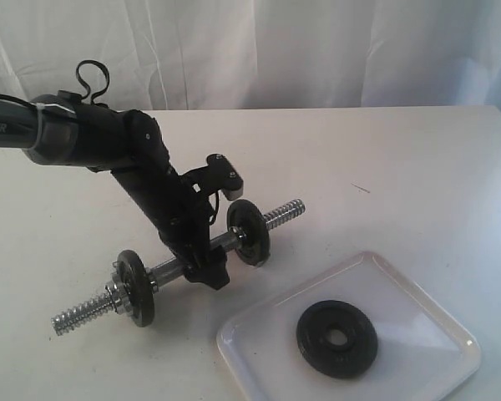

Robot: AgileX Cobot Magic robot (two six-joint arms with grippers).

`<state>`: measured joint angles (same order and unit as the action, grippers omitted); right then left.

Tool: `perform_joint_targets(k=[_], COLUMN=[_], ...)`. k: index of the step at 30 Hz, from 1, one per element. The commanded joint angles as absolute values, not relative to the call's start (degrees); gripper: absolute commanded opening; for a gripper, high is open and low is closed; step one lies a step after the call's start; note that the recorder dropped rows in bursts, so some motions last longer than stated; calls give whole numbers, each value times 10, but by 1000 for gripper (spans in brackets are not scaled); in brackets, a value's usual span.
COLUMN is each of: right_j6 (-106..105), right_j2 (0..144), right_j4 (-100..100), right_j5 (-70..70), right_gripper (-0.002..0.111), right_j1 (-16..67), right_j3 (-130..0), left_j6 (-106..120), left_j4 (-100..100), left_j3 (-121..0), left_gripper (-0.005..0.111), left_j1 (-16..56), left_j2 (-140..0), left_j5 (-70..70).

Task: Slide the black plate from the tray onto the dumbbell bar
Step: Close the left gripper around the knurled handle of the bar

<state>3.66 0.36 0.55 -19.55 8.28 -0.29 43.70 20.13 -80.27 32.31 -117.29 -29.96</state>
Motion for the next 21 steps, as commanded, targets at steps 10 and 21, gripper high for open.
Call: perform_joint_targets(k=[10,21], right_j6=[37,37], right_j2=[0,0], right_j4=[10,10], right_j5=[-193,-193], right_gripper=[3,3], right_j1=[79,79], right_j3=[0,0], left_j6=[418,407], left_j4=[201,201], left_j3=[-801,-801], left_gripper=[72,0], left_j1=[327,327], left_j2=[-1184,-1184], left_j5=[-317,-344])
